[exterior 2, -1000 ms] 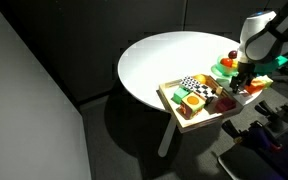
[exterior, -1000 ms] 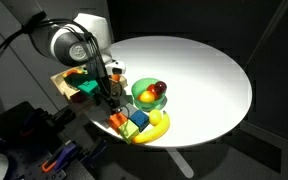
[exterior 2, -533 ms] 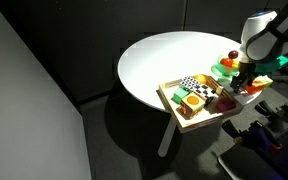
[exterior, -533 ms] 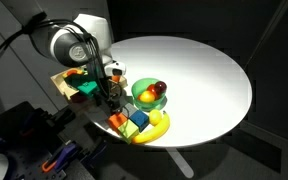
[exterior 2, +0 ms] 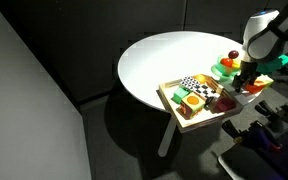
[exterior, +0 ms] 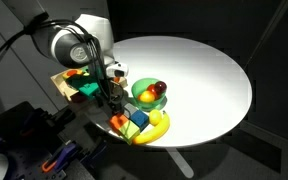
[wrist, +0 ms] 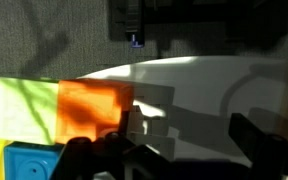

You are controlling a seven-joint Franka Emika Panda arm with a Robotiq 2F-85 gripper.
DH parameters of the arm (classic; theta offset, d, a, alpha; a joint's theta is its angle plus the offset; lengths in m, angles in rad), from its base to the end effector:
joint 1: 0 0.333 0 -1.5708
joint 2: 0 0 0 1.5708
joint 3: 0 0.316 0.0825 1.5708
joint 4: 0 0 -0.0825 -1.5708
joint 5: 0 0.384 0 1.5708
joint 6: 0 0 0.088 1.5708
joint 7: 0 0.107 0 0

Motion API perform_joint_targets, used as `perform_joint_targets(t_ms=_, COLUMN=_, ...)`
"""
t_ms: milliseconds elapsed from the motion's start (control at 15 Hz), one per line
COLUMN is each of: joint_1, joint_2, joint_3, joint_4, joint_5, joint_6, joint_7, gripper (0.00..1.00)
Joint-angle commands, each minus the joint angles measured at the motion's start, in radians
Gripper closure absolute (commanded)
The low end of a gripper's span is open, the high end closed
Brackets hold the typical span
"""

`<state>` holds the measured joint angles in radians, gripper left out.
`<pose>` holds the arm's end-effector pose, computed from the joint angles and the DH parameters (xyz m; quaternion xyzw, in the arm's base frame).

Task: Slide the orange block a little to the right, slide the gray block a little to the right, slide the lime green block a little forward, flip the orange block to the left on the table, pick up the orange block and put it in the tray

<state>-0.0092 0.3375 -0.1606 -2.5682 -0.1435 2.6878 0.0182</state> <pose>0.4094 -0.0728 0.1279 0.9925 -0.0243 -0.1115 0.0428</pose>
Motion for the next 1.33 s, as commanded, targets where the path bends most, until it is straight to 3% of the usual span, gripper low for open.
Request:
perform_joint_targets(t_ms=0, joint_1=-0.013, joint_2=-0.018, joint_3=-0.007, joint_4=-0.001, joint_5=-0.008, joint_6=-0.007, joint_7=0.019, gripper=0.00)
perform_joint_targets(t_ms=667, joint_1=-0.039, joint_2=-0.022, joint_3=-0.010, joint_4=0.012, joint_5=0.005, joint_6=-0.013, joint_7=0.018, gripper=0.00)
perform_joint_targets(t_ms=1267, joint_1=-0.042, joint_2=-0.012, joint_3=0.014, joint_4=0.037, joint_5=0.119, joint_6=-0.029, joint_7=0.101, gripper=0.00)
